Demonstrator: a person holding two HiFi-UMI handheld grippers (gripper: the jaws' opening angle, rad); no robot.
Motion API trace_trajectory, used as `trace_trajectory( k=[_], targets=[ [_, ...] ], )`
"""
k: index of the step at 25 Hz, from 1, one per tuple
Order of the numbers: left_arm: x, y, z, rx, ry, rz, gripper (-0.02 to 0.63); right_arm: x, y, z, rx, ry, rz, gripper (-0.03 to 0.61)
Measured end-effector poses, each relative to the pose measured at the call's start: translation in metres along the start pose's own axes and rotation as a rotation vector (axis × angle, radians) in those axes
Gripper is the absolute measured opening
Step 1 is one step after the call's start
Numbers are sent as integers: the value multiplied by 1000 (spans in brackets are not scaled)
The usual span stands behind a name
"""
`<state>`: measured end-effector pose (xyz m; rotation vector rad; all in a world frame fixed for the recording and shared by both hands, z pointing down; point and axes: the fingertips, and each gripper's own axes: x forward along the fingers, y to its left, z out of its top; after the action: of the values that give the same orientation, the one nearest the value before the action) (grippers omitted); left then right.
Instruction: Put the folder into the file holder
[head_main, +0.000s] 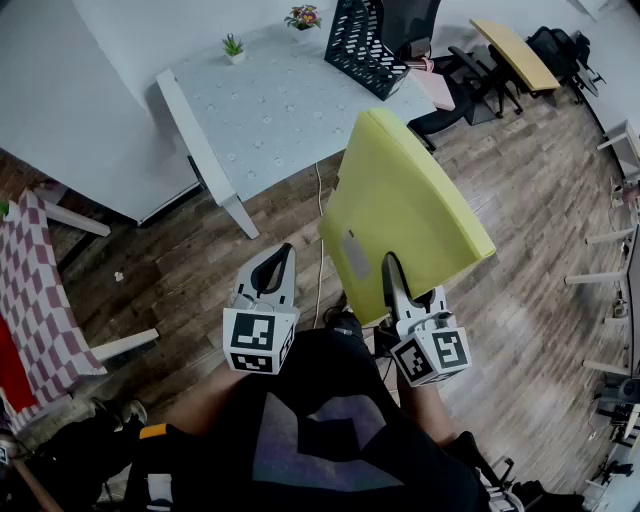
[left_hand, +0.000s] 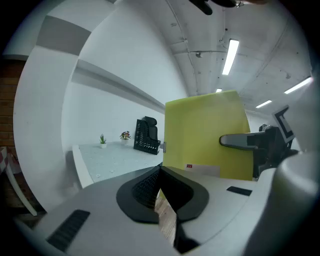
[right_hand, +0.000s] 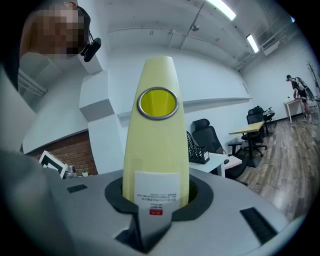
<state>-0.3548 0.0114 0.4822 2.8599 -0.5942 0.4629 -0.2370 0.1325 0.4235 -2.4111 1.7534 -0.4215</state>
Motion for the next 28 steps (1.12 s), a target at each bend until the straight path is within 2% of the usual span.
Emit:
trace_trajectory(
  k=[6,15,21,28],
  targets=[
    [19,0,0,1,12,-4,5,12,-14,1,7,0,-2,129],
    [62,-11,20,10,17,-5,5,37,-51,18,28,-5,7,129],
    [89,-23,38,7,10,33,5,50,-79,37,51,-14,61,132],
    [134,-61,68,-4,-29,78,5,60,-123,69,21,-17,149,135]
  ],
)
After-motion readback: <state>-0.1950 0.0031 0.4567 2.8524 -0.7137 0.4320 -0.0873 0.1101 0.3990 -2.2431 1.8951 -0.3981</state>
